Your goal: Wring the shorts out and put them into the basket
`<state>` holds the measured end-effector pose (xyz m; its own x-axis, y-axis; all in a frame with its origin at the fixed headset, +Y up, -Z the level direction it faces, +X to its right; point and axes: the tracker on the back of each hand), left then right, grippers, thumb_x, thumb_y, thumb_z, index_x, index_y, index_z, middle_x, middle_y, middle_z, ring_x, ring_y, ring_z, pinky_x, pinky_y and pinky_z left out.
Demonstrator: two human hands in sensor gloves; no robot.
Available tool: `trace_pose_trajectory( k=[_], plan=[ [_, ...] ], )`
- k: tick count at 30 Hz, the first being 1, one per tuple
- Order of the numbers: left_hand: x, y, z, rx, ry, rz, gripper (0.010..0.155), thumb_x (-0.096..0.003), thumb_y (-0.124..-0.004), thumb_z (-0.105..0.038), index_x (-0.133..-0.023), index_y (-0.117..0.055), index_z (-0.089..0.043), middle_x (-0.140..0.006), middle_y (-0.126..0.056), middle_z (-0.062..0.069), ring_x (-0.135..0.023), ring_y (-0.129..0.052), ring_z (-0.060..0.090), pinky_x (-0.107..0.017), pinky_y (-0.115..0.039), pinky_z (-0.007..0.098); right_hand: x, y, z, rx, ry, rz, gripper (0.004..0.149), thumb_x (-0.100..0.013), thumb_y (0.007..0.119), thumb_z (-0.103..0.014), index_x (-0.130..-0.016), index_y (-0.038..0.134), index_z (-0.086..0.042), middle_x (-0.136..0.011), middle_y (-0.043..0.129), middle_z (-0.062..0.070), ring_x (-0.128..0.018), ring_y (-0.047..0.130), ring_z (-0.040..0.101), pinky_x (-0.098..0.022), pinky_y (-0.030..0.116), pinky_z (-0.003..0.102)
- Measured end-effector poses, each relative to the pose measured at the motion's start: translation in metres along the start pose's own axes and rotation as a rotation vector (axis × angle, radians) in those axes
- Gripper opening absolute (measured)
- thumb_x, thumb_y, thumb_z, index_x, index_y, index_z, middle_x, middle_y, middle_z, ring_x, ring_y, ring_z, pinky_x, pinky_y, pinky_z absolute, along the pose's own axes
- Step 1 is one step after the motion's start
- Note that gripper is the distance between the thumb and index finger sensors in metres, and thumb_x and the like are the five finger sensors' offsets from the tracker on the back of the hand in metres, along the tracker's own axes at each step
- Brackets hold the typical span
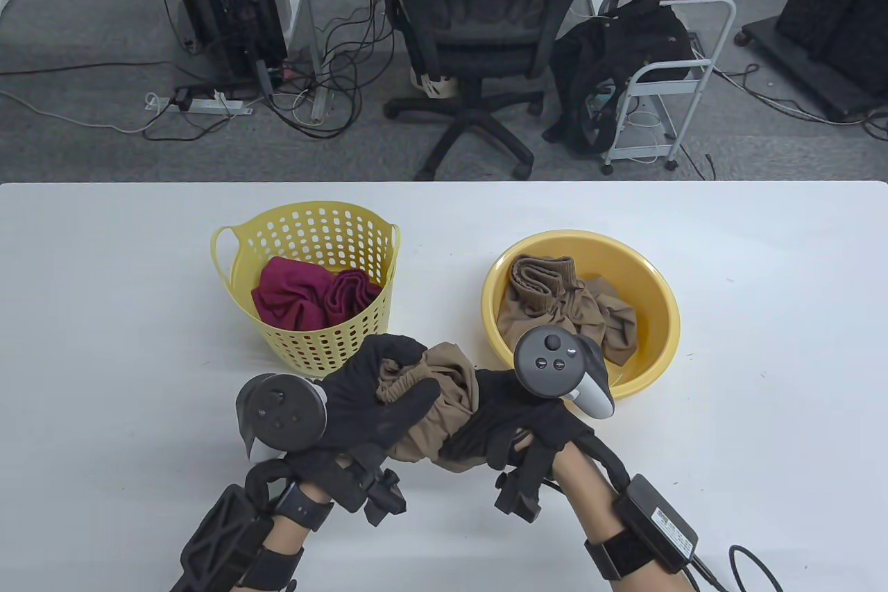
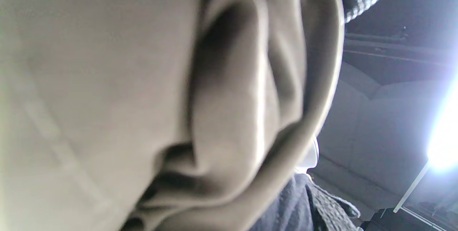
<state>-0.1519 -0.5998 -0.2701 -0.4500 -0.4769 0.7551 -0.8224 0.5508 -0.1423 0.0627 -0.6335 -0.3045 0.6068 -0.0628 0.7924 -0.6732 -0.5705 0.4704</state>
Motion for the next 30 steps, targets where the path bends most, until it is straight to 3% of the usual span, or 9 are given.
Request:
trace_pose_trajectory(
  k=[6,12,18,30],
  plan=[
    [0.0,0.002,-0.001,-0.018,0.008,-0.005,0.054,-0.0578,-0.078,-0.053,-0.094,-0.053,-0.022,-0.091,-0.078,0.015,-0.073,-0.094,0.038,-0.063,-0.075,0.058,0.002,0.001,-0.001,0.023,-0.001,0.006,0.073,-0.032,0.108,-0.038,-0.085,0.072,-0.004,-0.067,0.089,0.01,-0.038,0.099,0.021,-0.026,0.088,0.031],
    [0.0,0.005,-0.001,-0.056,0.01,-0.009,0.054,-0.0577,-0.08,-0.053,-0.094,-0.054,-0.022,-0.091,-0.079,0.015,-0.072,-0.095,0.039,-0.062,-0.076,0.058,0.006,0.001,-0.003,0.064,-0.008,0.025,0.079,-0.034,0.106,-0.04,-0.093,0.066,-0.006,-0.082,0.083,0.014,-0.059,0.096,0.032,-0.044,0.086,0.042],
    [0.001,0.009,-0.002,-0.098,0.025,-0.02,0.054,-0.0578,-0.081,-0.052,-0.094,-0.054,-0.022,-0.091,-0.079,0.015,-0.072,-0.094,0.039,-0.062,-0.075,0.059,0.013,-0.001,-0.005,0.141,-0.011,0.076,0.085,-0.036,0.104,-0.043,-0.1,0.061,-0.006,-0.096,0.074,0.019,-0.081,0.086,0.043,-0.058,0.076,0.056],
    [0.002,0.018,-0.003,-0.183,0.035,-0.023,0.054,-0.0581,-0.081,-0.052,-0.095,-0.054,-0.022,-0.092,-0.078,0.016,-0.073,-0.093,0.04,-0.062,-0.074,0.06,0.03,-0.005,0.001,0.313,0.005,0.145,0.09,-0.037,0.101,-0.048,-0.105,0.056,-0.008,-0.106,0.061,0.023,-0.098,0.061,0.052,-0.066,0.055,0.07]
  ],
)
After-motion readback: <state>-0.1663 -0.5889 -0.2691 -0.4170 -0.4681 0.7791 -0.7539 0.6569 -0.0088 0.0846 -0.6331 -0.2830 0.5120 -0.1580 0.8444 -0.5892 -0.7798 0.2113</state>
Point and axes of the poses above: the tracker on the back of each hand, its own z axis roughly to the little-finger side, its own x axis roughly from the fingertips to the wrist, y = z × x
